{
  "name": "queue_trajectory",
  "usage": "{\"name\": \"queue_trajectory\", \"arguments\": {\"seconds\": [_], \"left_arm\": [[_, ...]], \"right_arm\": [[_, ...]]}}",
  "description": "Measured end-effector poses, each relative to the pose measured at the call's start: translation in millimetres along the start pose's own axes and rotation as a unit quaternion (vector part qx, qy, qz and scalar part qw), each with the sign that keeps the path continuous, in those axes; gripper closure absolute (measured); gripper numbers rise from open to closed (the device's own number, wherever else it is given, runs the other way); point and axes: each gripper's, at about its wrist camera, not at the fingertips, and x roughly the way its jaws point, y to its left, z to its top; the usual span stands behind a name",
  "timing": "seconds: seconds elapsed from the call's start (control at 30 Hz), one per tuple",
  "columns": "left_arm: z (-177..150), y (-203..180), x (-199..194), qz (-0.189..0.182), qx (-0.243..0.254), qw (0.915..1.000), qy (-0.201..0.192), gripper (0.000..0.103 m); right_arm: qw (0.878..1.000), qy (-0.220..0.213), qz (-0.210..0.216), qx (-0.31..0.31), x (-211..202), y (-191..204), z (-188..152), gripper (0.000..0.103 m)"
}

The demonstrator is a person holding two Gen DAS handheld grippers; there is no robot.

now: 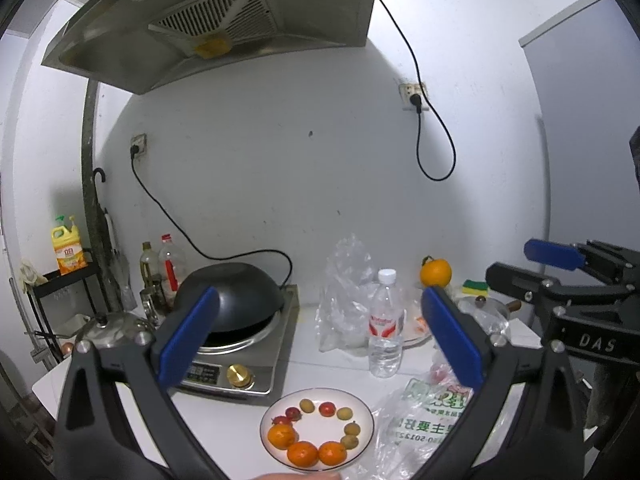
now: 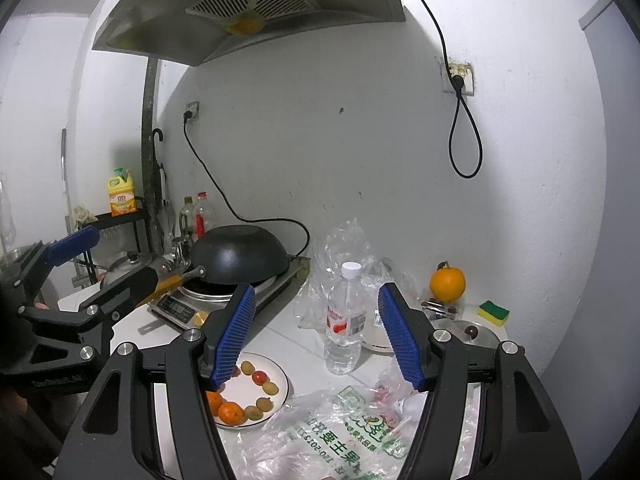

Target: Organize fruits

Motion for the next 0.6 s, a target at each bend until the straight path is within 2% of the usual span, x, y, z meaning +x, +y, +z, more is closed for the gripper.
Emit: {"name": "queue_trajectory", "arguments": {"seconds": [0.43,0.6], "left_arm": [[-1,-9,4,-0.005,0.011,0.9999,0.006,0.001],[-2,-11,9,-0.026,0.012,0.9996,0.005,0.001]], "right_arm": [[1.000,0.006,0.006,0.007,7,-12,-3,0.036],[1.000,0.009,0.002,0.008,12,-17,-4,0.036]]}}
